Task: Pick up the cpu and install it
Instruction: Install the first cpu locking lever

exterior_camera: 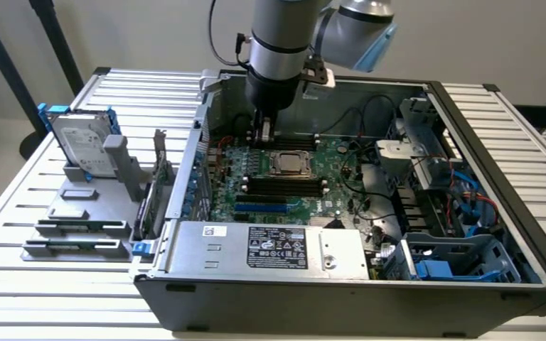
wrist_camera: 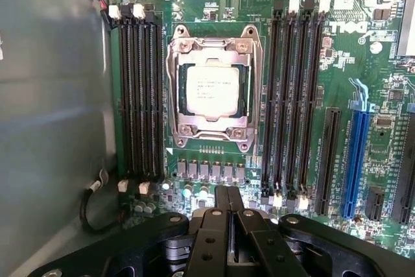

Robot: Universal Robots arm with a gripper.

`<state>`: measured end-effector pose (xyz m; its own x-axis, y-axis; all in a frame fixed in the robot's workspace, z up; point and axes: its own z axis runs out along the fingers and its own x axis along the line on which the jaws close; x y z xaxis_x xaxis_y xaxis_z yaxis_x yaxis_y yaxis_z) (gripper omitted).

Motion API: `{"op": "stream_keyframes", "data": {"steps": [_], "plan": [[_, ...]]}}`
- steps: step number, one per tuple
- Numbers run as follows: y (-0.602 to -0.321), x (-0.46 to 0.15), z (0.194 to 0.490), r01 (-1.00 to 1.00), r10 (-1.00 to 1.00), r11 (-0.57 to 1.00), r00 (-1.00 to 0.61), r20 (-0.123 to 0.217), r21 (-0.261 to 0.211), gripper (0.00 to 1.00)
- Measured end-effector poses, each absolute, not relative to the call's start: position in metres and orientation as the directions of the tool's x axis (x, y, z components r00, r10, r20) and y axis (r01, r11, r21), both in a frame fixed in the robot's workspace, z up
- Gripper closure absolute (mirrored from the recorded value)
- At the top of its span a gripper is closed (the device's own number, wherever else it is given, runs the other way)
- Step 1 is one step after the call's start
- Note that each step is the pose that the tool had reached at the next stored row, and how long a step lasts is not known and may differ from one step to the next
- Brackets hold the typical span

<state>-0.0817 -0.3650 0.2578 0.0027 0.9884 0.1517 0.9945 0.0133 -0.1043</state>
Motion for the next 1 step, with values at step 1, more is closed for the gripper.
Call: {"op": "stream_keyframes", "data": {"steps": [1], "plan": [[-0.3649,-0.0818,0.2578,0.994,0.988,0.018,-0.002,0.152,-0.104,0.89]]}}
